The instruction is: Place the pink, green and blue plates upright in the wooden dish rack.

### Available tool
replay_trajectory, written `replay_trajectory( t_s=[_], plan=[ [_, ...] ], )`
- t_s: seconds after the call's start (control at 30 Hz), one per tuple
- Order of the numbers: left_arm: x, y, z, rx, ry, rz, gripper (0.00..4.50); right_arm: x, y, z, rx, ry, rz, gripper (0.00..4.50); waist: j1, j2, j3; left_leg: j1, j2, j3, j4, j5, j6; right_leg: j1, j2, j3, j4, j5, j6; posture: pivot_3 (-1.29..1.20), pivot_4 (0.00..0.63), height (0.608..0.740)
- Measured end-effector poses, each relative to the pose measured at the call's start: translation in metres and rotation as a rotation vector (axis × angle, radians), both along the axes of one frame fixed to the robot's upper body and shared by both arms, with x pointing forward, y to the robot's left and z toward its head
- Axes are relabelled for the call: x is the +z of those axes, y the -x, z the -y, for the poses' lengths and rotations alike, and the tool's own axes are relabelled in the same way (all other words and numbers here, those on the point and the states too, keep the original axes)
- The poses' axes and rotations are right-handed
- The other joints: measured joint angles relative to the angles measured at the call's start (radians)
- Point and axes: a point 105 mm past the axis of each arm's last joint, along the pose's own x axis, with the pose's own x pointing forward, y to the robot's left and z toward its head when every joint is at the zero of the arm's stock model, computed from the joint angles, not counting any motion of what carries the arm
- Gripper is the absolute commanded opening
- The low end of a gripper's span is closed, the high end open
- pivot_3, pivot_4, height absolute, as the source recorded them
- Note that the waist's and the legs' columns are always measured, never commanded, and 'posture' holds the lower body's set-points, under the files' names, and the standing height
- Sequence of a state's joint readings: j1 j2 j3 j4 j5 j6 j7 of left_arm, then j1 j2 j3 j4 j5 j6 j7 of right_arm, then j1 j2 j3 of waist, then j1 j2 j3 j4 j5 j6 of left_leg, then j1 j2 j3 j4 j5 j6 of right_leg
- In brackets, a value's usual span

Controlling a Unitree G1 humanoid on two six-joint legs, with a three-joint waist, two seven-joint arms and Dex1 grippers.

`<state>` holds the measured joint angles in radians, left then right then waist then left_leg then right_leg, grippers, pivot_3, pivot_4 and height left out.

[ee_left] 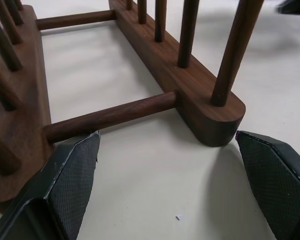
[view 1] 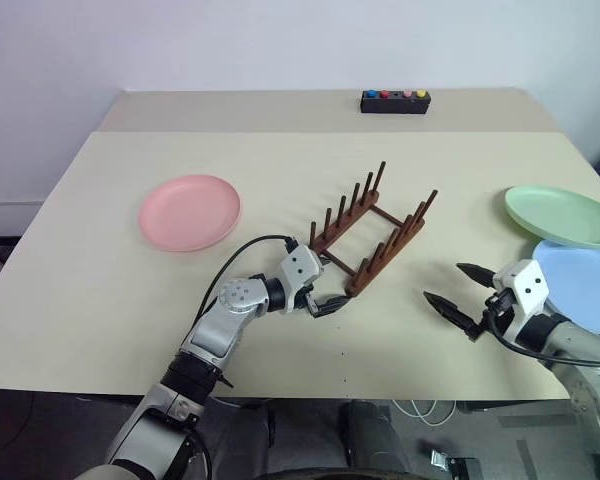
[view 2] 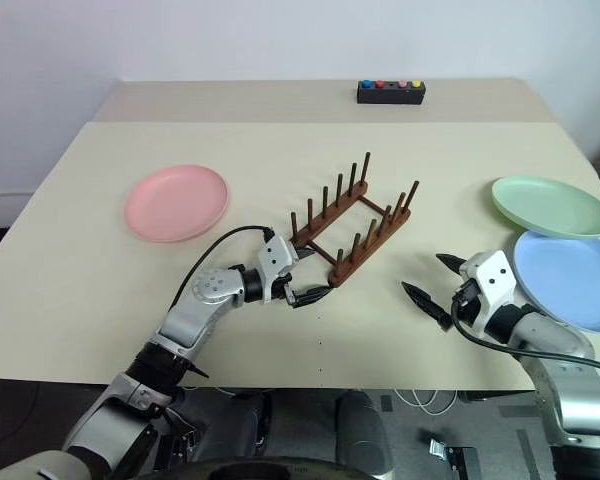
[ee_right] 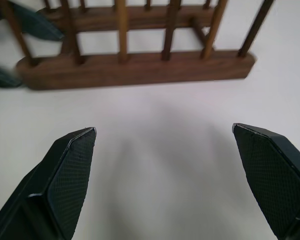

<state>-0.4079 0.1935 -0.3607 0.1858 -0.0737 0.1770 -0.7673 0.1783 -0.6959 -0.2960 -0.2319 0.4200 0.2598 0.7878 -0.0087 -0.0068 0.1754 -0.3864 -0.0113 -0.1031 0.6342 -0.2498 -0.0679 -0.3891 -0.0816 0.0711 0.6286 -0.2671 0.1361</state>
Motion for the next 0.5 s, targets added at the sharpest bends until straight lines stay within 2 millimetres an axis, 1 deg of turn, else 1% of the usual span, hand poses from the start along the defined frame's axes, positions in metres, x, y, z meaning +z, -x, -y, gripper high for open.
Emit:
replay_trajectory(
  t_s=[0.07,0.17,0.3,0.37,0.5],
  plan=[
    [0.001,-0.001,0.005,-0.003,0.002,-0.009,4.45,0.0,0.001,-0.001,0.007,0.001,-0.002,4.46,0.003,0.0,0.0,0.0,0.0,0.0,0.001,0.0,0.0,0.0,0.0,0.0,0.0,0.0,0.0,0.0,0.15,0.734],
    [0.001,-0.001,0.015,-0.015,0.003,-0.014,3.63,0.0,0.0,0.0,0.004,0.003,0.0,4.5,0.008,0.0,0.0,-0.002,-0.001,0.0,0.002,0.0,0.0,0.0,0.0,0.0,-0.001,0.0,0.001,0.0,0.15,0.734],
    [0.001,0.0,0.021,-0.015,0.014,-0.02,1.57,0.0,0.0,0.0,-0.004,0.002,0.003,4.5,0.013,0.0,0.0,-0.002,-0.001,-0.001,0.002,0.0,0.0,0.0,0.0,0.0,0.0,0.0,0.001,0.0,0.15,0.734],
    [0.001,0.0,0.022,-0.005,0.015,-0.018,0.76,0.0,0.0,0.0,-0.007,0.0,0.004,4.5,0.015,0.0,0.0,-0.002,-0.001,-0.001,0.002,0.0,0.0,0.0,0.0,0.0,0.0,0.0,0.001,0.0,0.15,0.734],
    [0.001,-0.003,0.018,0.014,-0.002,0.011,0.76,0.001,0.0,-0.001,-0.007,0.0,0.009,4.5,0.016,0.0,0.0,-0.002,-0.001,-0.001,0.002,0.0,0.0,0.0,0.0,0.0,0.0,0.0,0.001,0.0,0.15,0.734]
  ],
)
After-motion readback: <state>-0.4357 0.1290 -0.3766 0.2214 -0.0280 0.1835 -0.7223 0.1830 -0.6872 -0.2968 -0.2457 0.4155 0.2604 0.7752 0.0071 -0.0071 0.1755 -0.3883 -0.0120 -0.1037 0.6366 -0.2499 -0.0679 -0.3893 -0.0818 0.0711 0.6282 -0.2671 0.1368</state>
